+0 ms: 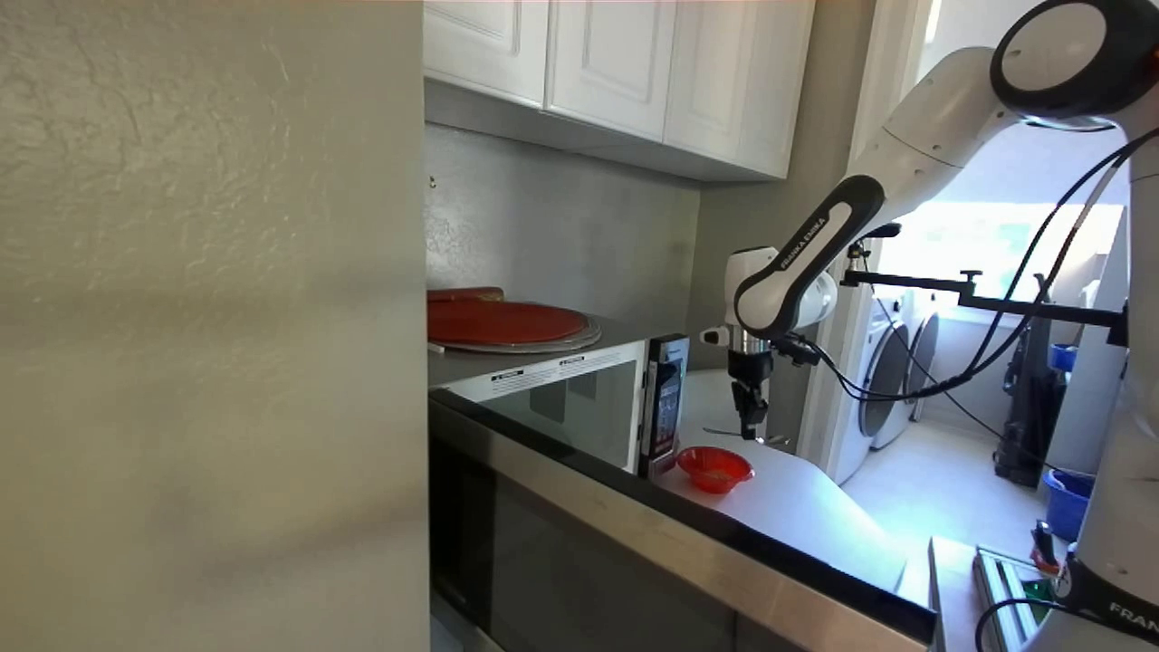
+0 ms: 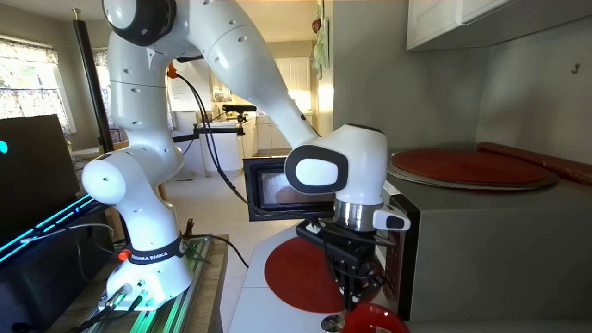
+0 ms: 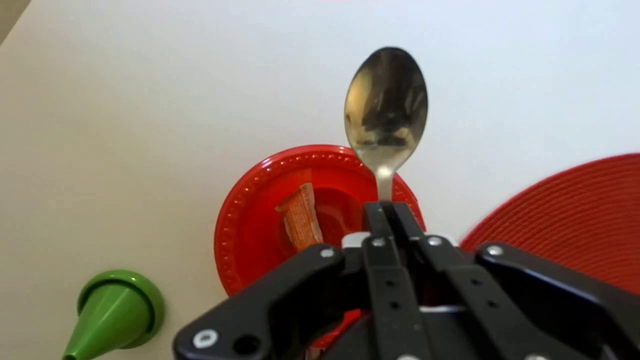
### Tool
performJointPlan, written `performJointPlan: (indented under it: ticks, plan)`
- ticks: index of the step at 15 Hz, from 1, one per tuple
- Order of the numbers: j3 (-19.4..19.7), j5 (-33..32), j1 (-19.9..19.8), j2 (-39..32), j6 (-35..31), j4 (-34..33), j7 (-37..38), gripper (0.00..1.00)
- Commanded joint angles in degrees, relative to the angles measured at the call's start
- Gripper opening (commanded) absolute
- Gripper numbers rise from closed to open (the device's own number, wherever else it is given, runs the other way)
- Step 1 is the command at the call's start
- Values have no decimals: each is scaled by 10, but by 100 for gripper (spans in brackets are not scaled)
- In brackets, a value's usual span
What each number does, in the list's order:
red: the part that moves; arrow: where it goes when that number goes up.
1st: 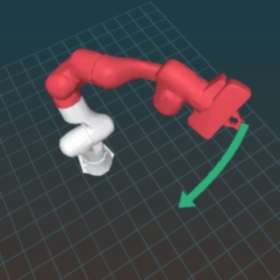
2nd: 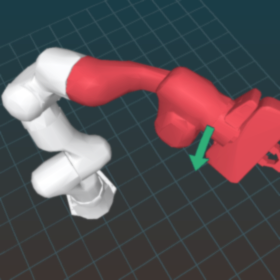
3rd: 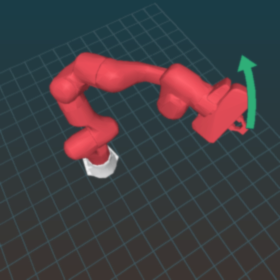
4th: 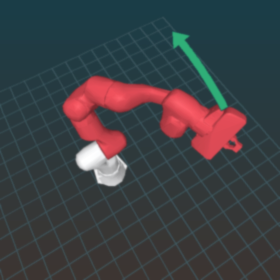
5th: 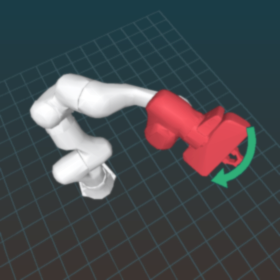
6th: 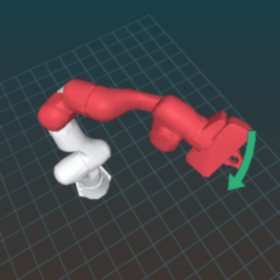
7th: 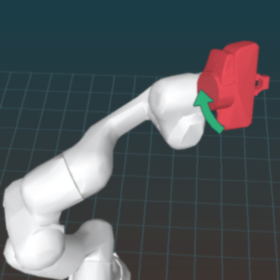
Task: Put the spoon in the bowl
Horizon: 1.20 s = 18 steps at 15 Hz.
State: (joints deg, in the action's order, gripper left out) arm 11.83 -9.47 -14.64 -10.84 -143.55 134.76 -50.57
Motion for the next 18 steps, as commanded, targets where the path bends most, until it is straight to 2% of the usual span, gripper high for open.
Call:
performJointPlan:
  ticks: [1, 7, 12, 13, 16, 17, 18]
  plan:
    - [-4, 39, -5, 3, -25, 2, 75, 2]
    - [-10, 87, -5, -11, -45, -17, 217, 2]
    - [-3, 91, 1, -24, -100, -20, 354, 2]
    - [-8, 75, -4, -11, -78, -13, 315, 7]
    - [-7, 76, -3, -18, -92, -14, 349, 7]
    - [-7, 76, -3, -19, -93, -15, 352, 2]
    - [-7, 76, -3, -19, -92, -15, 352, 7]
